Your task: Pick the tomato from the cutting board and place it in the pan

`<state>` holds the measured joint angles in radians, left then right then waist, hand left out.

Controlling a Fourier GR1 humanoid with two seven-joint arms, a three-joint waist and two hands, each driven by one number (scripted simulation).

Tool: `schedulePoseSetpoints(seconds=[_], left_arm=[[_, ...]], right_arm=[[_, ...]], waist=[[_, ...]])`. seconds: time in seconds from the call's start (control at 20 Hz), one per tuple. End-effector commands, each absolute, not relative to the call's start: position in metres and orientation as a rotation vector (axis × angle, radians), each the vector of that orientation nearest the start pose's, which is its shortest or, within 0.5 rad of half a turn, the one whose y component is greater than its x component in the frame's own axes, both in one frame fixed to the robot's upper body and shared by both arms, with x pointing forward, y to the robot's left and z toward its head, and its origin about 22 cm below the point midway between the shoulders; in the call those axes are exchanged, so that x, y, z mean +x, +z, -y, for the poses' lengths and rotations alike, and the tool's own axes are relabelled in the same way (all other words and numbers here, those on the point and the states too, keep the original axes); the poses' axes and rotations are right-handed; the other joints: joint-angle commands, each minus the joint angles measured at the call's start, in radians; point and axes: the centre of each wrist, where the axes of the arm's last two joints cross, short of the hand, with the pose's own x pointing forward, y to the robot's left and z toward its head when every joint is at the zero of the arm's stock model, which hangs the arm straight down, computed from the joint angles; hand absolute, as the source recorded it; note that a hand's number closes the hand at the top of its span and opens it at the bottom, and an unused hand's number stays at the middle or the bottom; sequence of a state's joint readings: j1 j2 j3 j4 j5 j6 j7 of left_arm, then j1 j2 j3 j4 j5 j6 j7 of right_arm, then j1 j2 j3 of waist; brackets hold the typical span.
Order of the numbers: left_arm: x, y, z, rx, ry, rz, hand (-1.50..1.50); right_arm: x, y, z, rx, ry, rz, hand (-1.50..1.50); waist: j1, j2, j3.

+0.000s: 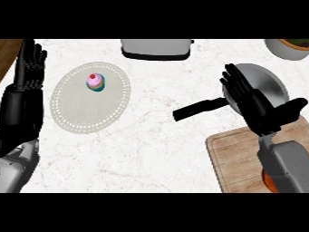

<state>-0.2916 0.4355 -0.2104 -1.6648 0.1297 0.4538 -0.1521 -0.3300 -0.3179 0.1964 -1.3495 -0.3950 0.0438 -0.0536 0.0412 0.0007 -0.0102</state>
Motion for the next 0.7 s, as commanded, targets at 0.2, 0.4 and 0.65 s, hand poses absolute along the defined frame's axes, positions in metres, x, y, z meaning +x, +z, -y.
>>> schedulePoseSetpoints(seconds=[0.2,0.4,0.65], left_arm=[[0.272,0.06,-0.27,0.261,0.039,1.675,0.0],[0.264,0.046,-0.276,0.186,0.125,1.524,0.0],[0.268,0.057,-0.274,0.153,0.105,1.533,0.0]], right_arm=[[0.304,0.127,0.286,0.5,0.451,2.037,1.5],[0.272,0.122,0.376,-0.008,0.52,2.111,1.5],[0.207,0.095,0.449,-0.179,0.669,2.085,-1.5]], waist=[[-0.076,-0.018,0.011],[-0.138,-0.016,0.015],[-0.12,-0.008,0.015]])
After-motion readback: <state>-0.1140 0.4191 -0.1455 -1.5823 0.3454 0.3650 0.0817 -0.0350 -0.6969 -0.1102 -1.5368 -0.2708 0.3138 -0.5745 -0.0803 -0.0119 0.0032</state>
